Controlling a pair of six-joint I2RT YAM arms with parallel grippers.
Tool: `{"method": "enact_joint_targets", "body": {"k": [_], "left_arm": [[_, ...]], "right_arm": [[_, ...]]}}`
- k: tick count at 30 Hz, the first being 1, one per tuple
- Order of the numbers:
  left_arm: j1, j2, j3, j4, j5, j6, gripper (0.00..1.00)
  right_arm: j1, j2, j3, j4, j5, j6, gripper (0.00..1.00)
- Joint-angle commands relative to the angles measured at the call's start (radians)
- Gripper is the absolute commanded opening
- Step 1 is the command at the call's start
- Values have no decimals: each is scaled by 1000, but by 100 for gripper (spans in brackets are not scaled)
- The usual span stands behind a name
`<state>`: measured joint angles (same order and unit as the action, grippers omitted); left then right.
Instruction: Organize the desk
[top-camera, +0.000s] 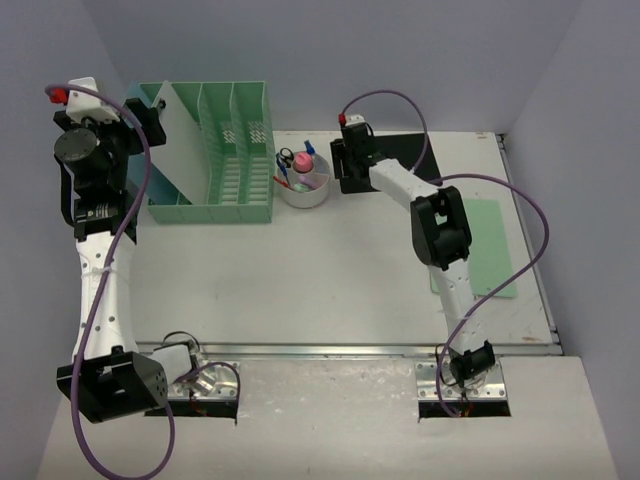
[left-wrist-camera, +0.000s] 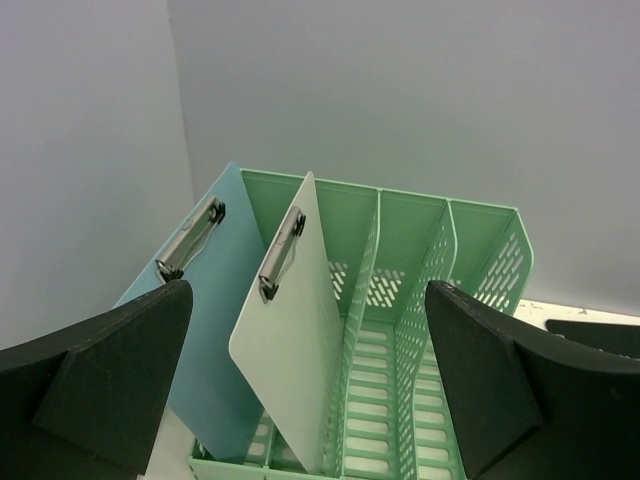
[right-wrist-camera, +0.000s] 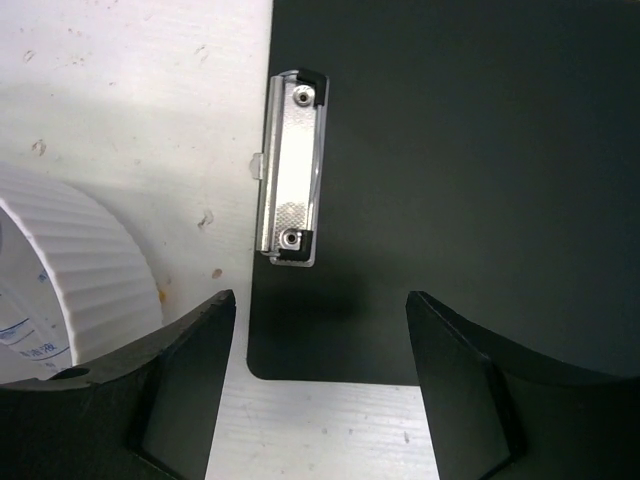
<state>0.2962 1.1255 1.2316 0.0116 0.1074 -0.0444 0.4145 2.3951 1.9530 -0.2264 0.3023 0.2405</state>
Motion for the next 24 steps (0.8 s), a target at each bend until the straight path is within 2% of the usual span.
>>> {"method": "enact_joint_targets", "body": {"k": [1,11,21,24], "left_arm": [[8,-18,-1,13,14,-17,100],[9,-12,-7,13,23,-22,100],[9,-1,-4,11,21,-23,100],[9,3,-1,10,20,-25,100]], "right_arm": [[-3,7,28,79,-25,28,70],[-14,56,24,177,-98,26,70],[-16,142,44,220,-68,-23,69],[-16,157,41,249,-51,-41,65]]}}
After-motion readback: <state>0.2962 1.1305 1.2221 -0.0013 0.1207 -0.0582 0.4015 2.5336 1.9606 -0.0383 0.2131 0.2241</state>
